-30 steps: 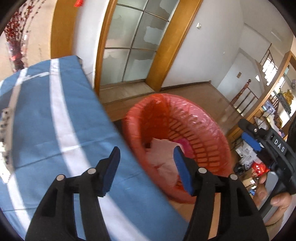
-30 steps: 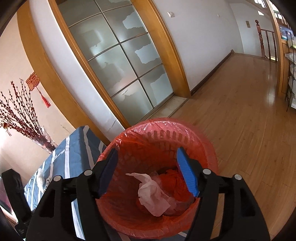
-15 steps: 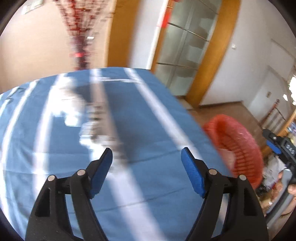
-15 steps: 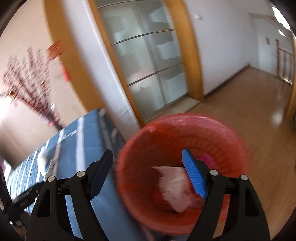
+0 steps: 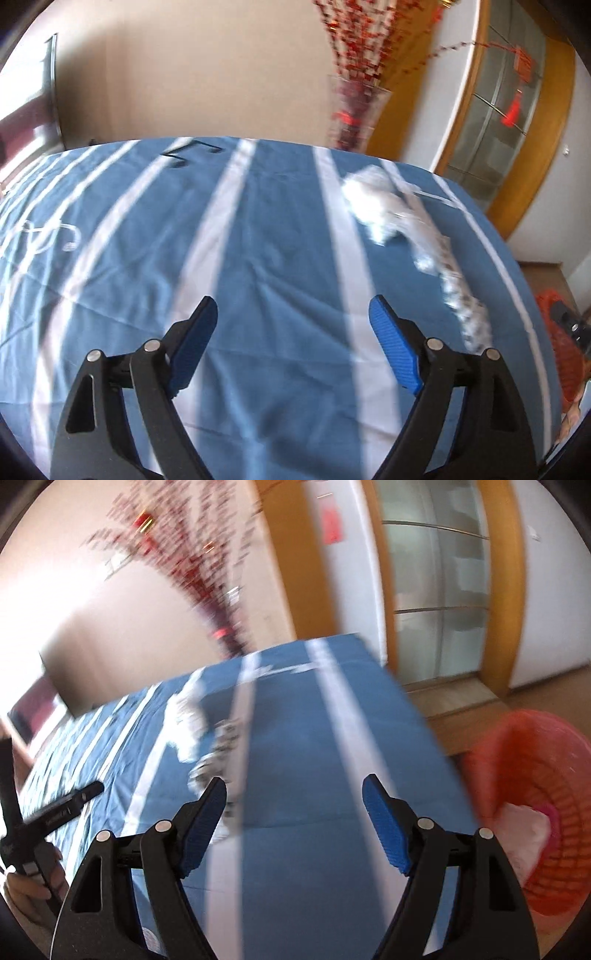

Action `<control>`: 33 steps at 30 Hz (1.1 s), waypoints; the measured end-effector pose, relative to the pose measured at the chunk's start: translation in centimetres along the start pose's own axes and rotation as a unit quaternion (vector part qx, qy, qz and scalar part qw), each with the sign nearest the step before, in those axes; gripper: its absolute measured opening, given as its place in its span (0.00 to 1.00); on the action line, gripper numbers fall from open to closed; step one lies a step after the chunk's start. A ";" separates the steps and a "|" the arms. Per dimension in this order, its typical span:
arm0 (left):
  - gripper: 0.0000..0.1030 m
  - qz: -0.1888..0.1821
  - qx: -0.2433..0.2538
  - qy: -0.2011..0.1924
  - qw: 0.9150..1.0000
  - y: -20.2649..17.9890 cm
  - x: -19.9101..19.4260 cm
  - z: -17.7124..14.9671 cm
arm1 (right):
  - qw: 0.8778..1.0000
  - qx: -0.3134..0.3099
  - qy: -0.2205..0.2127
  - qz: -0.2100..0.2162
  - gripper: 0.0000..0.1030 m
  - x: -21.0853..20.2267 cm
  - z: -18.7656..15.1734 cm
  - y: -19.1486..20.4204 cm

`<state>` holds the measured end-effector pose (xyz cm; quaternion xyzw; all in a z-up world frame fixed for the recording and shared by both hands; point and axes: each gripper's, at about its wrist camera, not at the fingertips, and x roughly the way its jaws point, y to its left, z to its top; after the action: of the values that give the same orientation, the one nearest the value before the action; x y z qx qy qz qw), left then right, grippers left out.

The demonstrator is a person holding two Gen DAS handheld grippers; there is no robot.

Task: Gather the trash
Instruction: 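Move both tools back over the table toward the remaining items, then grasp the clear plastic bag with the left tool while the right tool grasps the patterned strip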

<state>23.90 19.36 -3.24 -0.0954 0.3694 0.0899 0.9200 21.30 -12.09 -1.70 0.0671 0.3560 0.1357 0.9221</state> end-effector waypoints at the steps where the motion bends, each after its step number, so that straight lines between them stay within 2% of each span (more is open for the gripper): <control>1: 0.82 0.004 -0.003 -0.001 1.000 0.6 0.0 0.0 | 1.000 -0.017 0.009 0.006 0.70 1.1 -0.1 1.5; 7: 0.83 0.020 -0.031 -0.008 0.999 3.7 -0.1 0.2 | 0.997 -0.061 0.049 0.012 0.63 5.1 -0.7 6.3; 14: 0.83 0.016 -0.051 0.000 0.999 5.0 0.7 0.3 | 0.995 -0.069 0.071 -0.005 0.62 7.7 -0.5 7.8; 18: 0.83 0.010 -0.050 0.005 0.999 4.6 0.9 0.2 | 0.994 -0.066 0.092 -0.006 0.53 8.9 -0.3 7.7; 21: 0.84 0.006 -0.045 0.008 0.999 4.0 1.2 0.2 | 0.993 -0.074 0.091 -0.011 0.32 8.8 -0.3 7.6; 24: 0.87 0.001 -0.043 0.009 0.999 3.3 1.3 0.2 | 0.993 -0.079 0.091 -0.012 0.18 8.3 -0.5 7.0; 29: 0.90 -0.009 -0.035 0.009 0.999 1.6 1.5 0.3 | 0.994 -0.066 0.082 -0.017 0.16 7.1 -0.7 5.1; 33: 0.95 0.008 -0.005 0.004 1.000 -1.0 2.0 0.8 | 0.996 -0.054 0.062 -0.046 0.15 5.7 -0.6 2.4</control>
<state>26.12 18.83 -3.99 -0.0978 0.3735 0.0990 0.9171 24.48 -8.12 -5.23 -0.0078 0.4077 0.1158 0.9057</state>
